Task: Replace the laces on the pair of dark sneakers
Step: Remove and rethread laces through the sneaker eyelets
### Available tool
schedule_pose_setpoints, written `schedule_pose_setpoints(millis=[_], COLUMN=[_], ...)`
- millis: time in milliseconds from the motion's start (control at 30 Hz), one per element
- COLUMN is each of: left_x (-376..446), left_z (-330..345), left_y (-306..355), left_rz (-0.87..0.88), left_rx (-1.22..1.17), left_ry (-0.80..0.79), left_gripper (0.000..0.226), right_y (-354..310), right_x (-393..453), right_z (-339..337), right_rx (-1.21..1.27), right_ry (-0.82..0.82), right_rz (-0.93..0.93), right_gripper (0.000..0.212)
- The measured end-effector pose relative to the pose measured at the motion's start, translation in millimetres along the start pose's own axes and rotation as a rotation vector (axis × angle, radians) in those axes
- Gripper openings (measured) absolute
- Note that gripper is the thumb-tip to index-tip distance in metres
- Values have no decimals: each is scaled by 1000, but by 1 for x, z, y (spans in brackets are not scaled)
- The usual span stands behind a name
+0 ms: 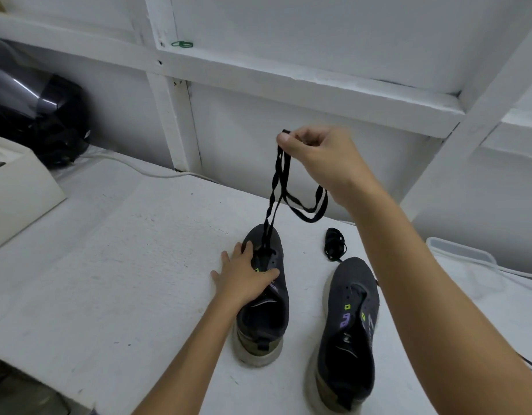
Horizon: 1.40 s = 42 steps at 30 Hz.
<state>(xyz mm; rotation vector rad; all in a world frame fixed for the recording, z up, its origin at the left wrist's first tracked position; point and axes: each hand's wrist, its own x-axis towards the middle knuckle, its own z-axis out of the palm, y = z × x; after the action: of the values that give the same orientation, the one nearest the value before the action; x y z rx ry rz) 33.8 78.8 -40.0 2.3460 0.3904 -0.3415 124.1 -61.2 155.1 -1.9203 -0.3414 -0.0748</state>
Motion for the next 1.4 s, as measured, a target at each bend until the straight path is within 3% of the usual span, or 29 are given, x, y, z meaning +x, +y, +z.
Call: schedule_pose_setpoints(millis=[67, 200, 300, 400, 533, 633, 733, 833, 933, 1067, 1133, 1267, 1400], left_x=[0, 2, 4, 6, 8, 7, 5, 3, 2, -2, -3, -3, 0], left_z=[-5, -16, -30, -48, -65, -71, -73, -74, -80, -87, -90, -94, -99], left_y=[4, 22, 30, 26, 20, 20, 22, 27, 28, 23, 24, 38, 48], left_rz=[87, 291, 236, 194, 40, -86, -139, -110, -39, 37, 58, 164, 330], left_rx=[11, -119, -269, -257, -429, -593, -693, -813, -817, -880, -936, -921, -789], left_ry=[108, 273, 270, 294, 191, 92, 18, -50, -63, -101, -107, -58, -70], left_gripper=[84, 27, 28, 28, 37, 45, 45, 34, 20, 11, 14, 17, 37], right_y=[0, 2, 15, 40, 72, 90, 99, 105, 108, 109, 108, 102, 93], right_x=[-1, -3, -2, -5, -18, -36, -50, -59, -58, -52, -53, -55, -55], right_z=[0, 3, 6, 8, 17, 28, 41, 56, 65, 66, 67, 73, 73], right_rx=[-10, -24, -126, -388, -555, -612, -506, -416, -240, 7, 13, -144, -117], right_ry=[-40, -122, -103, -71, -181, -102, -336, -499, -370, -112, -78, -256, -507], right_rz=[-6, -7, 51, 77, 155, 11, 61, 112, 196, 392, 404, 268, 296], right_gripper=[25, 27, 27, 29, 50, 25, 14, 20, 7, 12, 10, 19, 19])
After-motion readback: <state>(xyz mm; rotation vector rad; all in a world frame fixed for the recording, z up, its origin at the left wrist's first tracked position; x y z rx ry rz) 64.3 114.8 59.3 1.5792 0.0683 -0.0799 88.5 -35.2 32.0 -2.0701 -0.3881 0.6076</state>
